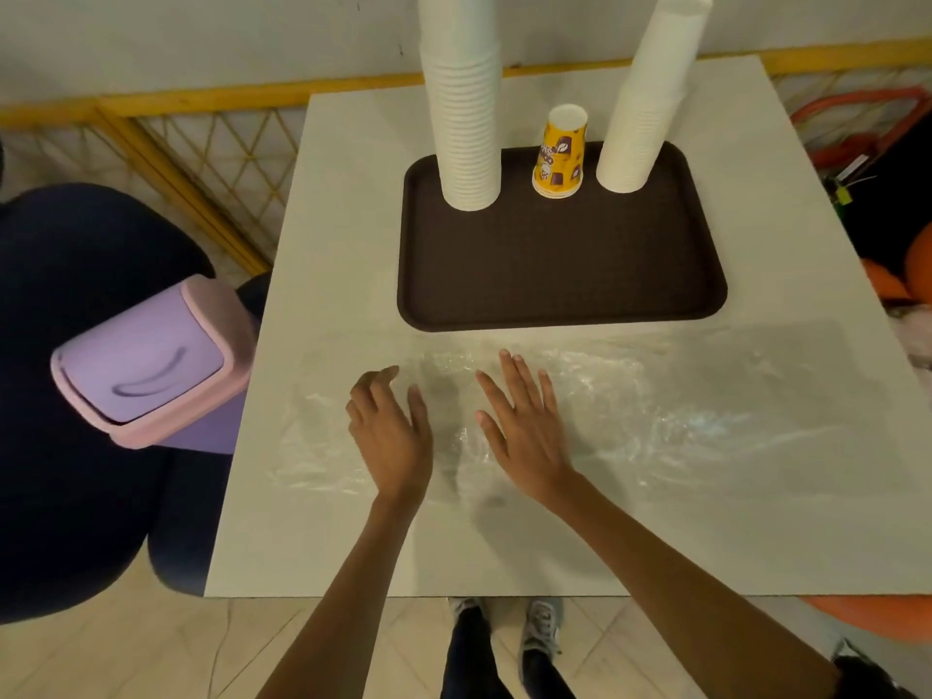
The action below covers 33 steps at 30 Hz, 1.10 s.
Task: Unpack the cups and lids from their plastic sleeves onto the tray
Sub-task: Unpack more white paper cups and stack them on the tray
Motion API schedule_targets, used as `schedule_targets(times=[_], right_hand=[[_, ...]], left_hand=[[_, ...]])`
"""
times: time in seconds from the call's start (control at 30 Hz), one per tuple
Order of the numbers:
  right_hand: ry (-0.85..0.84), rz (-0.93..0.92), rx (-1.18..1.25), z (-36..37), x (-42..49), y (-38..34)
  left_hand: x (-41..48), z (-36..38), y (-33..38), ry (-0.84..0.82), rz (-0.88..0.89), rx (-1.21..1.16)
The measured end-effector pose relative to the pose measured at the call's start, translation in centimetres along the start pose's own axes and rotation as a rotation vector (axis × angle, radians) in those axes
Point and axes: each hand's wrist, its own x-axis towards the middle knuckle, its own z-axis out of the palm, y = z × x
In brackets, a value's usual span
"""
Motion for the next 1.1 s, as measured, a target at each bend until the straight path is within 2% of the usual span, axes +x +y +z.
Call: schedule_targets(times=[0.1,0.2,0.33,0.4,0.5,0.8,0.97,1.1], right_hand=[[0.014,0.013,0.046,0.4,1.0,-0.3],[-0.02,0.011,0.012,1.1,1.5,-0.6],[-0.064,-0.027,-0.023,2.5,1.1,0.7],[-0.055,-0.05,-0.009,3.3,0.8,1.5],[-0.051,-0.068,-0.003,3.8,0.8,2.6],[-0.01,0.018,0.045,2.9,1.4,1.4],[-0.091,-0.045,0.041,3.4,0.9,3.1],[-0.099,-0.001,0.018,2.4,0.5,6.3]], left_hand=[[0.5,1.1,1.0,-0.082,0.073,-0.136],[0.8,2.6,0.4,-0.156,0.089,-0.116],[0.5,4.0,-1.4,-0.241,0.267,0.115],[0.5,4.4,-2.0,-0.296,0.296,0.243],[0.5,4.6,-2.2,-0.365,0.314,0.364],[0.4,4.7,-2.1,-0.42,0.305,0.477],[0.3,4.7,-2.5,-0.42,0.297,0.452],[0.3,4.4,-2.1,-0.437,0.284,0.438]])
